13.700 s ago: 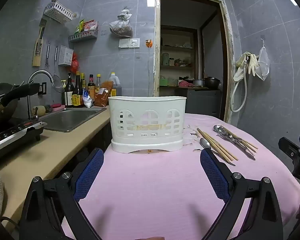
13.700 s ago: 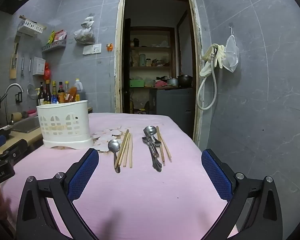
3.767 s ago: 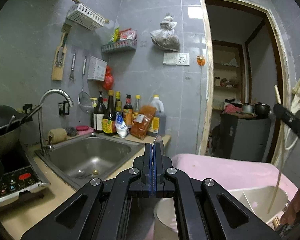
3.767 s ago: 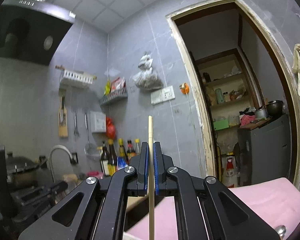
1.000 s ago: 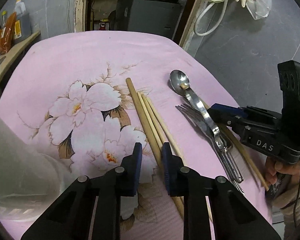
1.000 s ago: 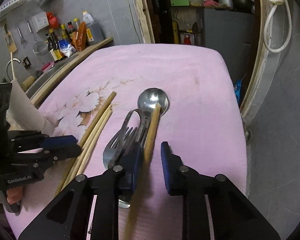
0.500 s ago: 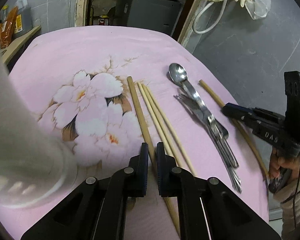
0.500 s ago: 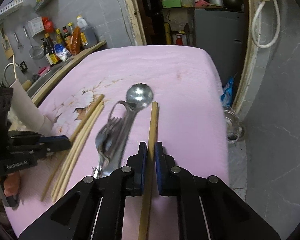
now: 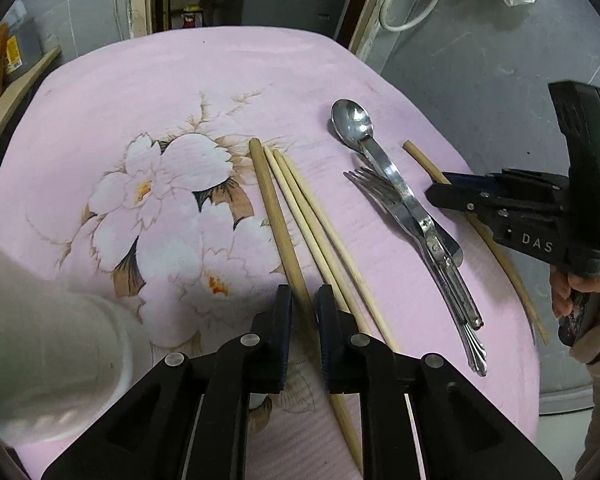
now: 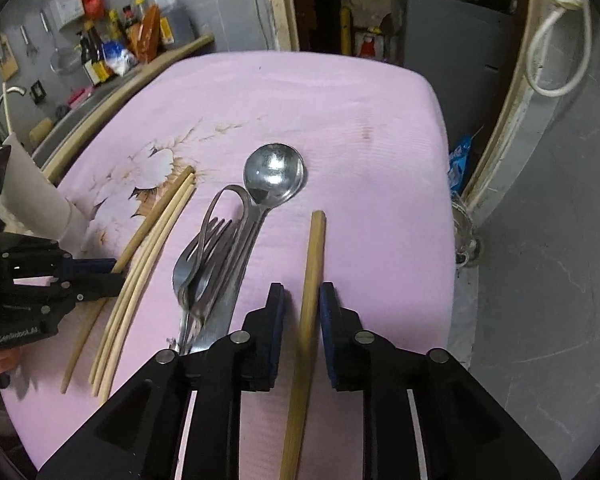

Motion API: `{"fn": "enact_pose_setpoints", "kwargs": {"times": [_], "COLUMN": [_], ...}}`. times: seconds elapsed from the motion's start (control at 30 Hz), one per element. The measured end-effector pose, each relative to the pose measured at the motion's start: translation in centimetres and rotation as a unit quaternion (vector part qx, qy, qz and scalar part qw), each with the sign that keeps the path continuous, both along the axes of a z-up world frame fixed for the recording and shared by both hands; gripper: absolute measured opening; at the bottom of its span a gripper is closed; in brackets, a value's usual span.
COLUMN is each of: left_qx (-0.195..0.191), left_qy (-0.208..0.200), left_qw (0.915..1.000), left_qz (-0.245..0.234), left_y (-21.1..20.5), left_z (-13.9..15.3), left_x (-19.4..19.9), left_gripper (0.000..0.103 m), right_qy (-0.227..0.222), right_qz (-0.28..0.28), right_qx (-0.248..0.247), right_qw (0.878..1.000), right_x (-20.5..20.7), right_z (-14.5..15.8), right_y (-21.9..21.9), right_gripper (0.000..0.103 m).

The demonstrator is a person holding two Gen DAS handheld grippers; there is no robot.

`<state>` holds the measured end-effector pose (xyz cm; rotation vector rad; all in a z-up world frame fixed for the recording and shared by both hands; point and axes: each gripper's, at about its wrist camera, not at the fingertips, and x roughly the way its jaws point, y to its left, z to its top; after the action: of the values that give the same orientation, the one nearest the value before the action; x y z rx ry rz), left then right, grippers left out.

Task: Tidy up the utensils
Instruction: 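Close the right tool on a chopstick while the left tool grips another chopstick, then lift both held chopsticks and carry them over the white basket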

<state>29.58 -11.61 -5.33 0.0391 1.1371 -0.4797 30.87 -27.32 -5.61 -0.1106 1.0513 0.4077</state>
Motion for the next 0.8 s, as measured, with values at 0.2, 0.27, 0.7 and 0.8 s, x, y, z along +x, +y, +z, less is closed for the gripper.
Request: {"fn": "enact_pose_setpoints", "kwargs": {"times": [0.2, 0.27, 0.7, 0.8], "left_qx": [-0.008, -0.018, -0.11, -0.133], "left_qy": [0.002, -0.004, -0.108, -0.166], "left_qw": [0.9998, 0.9995, 0.9877, 0.9765], "left_qz": [0.016, 0.025, 0.026, 0.037], "left_y": [0.3, 0.7, 3.3, 4.4], "left_z": [-0.1, -0.1, 3.3, 5.2], "left_x": [0.5, -0.1, -7.2, -9.0], "left_gripper": [0.007, 0.006, 0.004, 0.004], "right_qy": [0.009, 0.006, -0.162, -0.225], "right_qz": [-0.013, -0.021, -0.041, -0.034], "right_qx": [-0.021, -0.005, 0.158, 0.167], "right_qw": [1.0, 1.0, 0.973, 0.959], "right_x": [0.3, -0.2, -9.2, -11.1], "right_z": [0.1, 0.3, 4.9, 6.4], "right_y": [0.5, 0.3, -1.0, 0.0], "right_gripper": [0.007, 0.006, 0.006, 0.006]}}
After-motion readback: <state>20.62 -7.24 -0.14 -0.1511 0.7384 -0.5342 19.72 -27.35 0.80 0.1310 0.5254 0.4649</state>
